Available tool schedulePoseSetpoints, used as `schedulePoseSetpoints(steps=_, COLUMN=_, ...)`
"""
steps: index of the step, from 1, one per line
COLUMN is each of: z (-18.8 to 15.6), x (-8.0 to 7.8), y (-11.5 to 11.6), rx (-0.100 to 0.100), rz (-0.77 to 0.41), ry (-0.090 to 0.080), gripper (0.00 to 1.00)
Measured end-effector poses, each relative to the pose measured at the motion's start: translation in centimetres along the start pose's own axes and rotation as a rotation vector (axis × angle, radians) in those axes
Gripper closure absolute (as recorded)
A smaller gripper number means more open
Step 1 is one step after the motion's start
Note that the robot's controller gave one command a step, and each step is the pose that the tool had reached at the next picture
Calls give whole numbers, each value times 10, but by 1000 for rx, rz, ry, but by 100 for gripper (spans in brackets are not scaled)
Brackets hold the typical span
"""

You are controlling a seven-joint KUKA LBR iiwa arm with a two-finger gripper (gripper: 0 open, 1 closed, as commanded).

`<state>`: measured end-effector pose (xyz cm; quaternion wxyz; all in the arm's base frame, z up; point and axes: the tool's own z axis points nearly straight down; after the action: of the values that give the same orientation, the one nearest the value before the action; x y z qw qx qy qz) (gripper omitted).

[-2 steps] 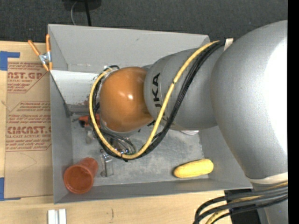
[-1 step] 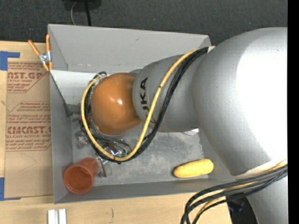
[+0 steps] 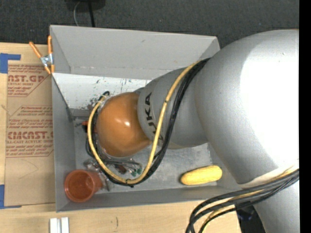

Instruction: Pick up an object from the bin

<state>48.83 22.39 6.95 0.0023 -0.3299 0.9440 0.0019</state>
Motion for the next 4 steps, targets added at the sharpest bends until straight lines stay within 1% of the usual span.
schedulePoseSetpoints(steps=1, z=0, x=0, y=0, rx=0, rz=0, ry=0, gripper=100)
schedulePoseSetpoints(steps=2, z=-105, x=8, y=1, rx=-2, rz=-21, ry=-3, gripper=100)
schedulePoseSetpoints(steps=3, z=-105, x=8, y=1, rx=-2, rz=-21, ry=-2, gripper=100)
schedulePoseSetpoints(steps=4, z=-96, x=9, y=1, rx=-3, rz=-31, ry=-4, gripper=100)
